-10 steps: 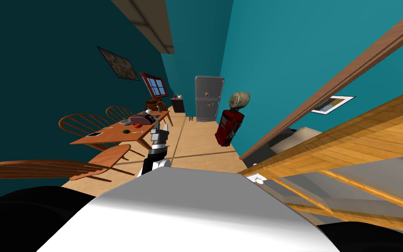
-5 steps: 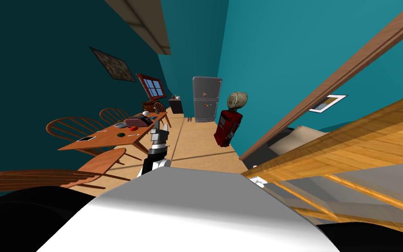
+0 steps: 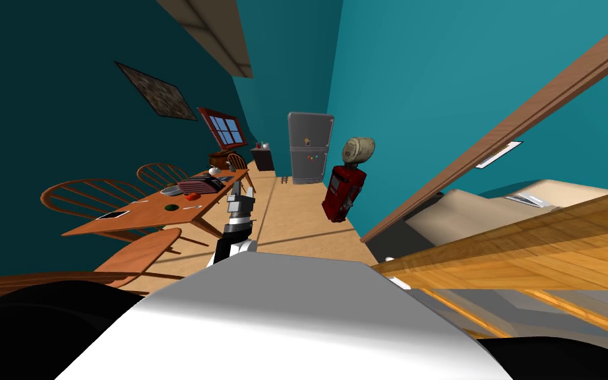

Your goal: Pull the door open

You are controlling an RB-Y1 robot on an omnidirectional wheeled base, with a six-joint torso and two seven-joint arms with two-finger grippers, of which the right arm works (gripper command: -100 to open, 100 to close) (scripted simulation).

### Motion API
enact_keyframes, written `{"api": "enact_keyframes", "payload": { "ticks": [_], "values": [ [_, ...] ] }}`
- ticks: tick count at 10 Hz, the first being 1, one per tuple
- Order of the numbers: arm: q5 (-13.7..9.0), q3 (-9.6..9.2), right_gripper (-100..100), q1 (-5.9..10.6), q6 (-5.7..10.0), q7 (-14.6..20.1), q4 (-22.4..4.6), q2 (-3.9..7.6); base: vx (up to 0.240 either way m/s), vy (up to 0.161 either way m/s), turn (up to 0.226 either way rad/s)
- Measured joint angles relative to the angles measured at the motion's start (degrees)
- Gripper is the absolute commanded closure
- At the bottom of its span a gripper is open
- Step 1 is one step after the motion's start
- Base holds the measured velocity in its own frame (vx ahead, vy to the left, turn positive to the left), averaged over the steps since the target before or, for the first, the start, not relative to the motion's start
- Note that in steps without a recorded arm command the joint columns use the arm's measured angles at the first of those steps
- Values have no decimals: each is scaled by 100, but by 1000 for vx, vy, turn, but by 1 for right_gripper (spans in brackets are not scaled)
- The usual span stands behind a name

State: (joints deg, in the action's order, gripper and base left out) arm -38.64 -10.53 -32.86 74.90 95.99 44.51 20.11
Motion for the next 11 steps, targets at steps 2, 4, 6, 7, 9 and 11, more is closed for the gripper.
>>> {"api": "enact_keyframes", "payload": {
  "ticks": [2, 4, 6, 7, 9, 11],
  "values": [
    [-4, 5, 100, 2, 10, 1, -17, 1, -10, -1, 2],
    [-2, 4, 100, 8, 10, 0, -15, 1, 0, 0, 0],
    [-1, 2, 100, 6, 11, 3, -15, 2, -49, 6, 16],
    [79, -4, 100, 63, 38, 59, -83, 46, -187, 54, 51],
    [271, -27, 100, 115, 67, 163, -106, 137, -186, 35, 29],
    [480, -75, 100, 125, 82, 281, -118, 221, -199, 51, 13]
  ]
}}
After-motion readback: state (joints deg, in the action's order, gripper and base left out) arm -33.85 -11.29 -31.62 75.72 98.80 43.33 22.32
